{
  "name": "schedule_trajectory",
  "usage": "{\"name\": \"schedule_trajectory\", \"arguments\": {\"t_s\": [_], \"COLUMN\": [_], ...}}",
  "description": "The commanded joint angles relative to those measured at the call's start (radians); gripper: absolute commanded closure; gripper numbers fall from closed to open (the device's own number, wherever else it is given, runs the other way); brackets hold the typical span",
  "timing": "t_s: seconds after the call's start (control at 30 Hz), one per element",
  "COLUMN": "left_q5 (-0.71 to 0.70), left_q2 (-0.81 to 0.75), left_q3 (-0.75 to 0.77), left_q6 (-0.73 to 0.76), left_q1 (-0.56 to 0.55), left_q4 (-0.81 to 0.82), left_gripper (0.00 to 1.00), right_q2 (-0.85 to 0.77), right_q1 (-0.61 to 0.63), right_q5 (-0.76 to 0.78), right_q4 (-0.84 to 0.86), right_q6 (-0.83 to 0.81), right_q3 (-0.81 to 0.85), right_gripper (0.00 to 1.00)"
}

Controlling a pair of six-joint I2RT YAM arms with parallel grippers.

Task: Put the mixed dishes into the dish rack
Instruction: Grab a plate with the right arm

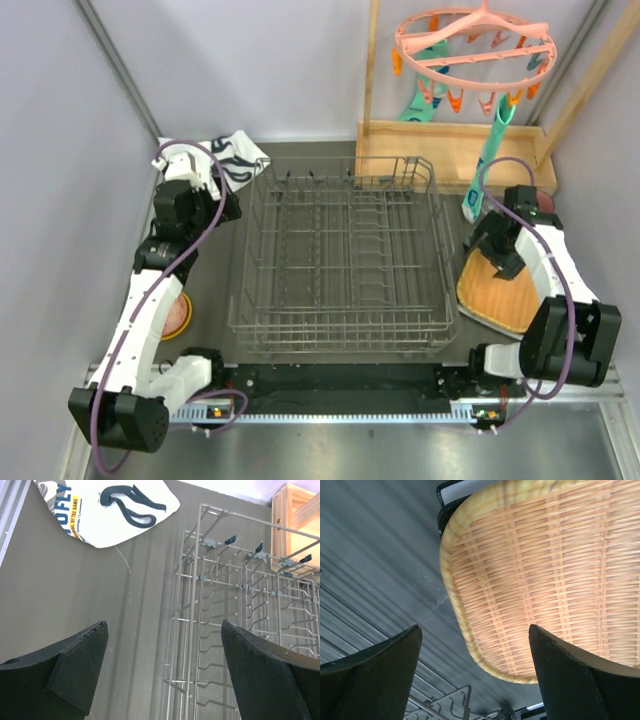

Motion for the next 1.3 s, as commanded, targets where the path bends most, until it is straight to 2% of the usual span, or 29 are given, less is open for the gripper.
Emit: {"name": "schedule_trajectory", "arguments": {"t_s": [0.0, 0.43, 0.7, 0.97, 1.27], "left_q5": [0.010, 0.016, 0.019, 0.015, 0.012], "left_q2": [-0.035, -0.063, -0.061, -0.058, -0.058], "left_q3": [-0.013, -0.025, -0.028, -0.025, -0.036], "left_q6": [-0.001, 0.016, 0.019, 0.027, 0.020], "left_q1": [0.000, 0.000, 0.000, 0.000, 0.000], "left_q4": [-0.003, -0.021, -0.024, -0.032, -0.030], "left_gripper": [0.01, 0.01, 0.01, 0.01, 0.01], "right_q2": [0.035, 0.178, 0.259, 0.316, 0.337], "right_q1": [0.061, 0.158, 0.161, 0.161, 0.161], "right_q5": [0.064, 0.242, 0.297, 0.302, 0.309], "right_q4": [0.017, 0.001, -0.002, 0.017, 0.032], "right_q6": [0.009, 0.026, 0.014, 0.006, -0.004], "right_q3": [0.031, 0.097, 0.141, 0.160, 0.167], "right_gripper": [0.13, 0.13, 0.14, 0.21, 0.34]}}
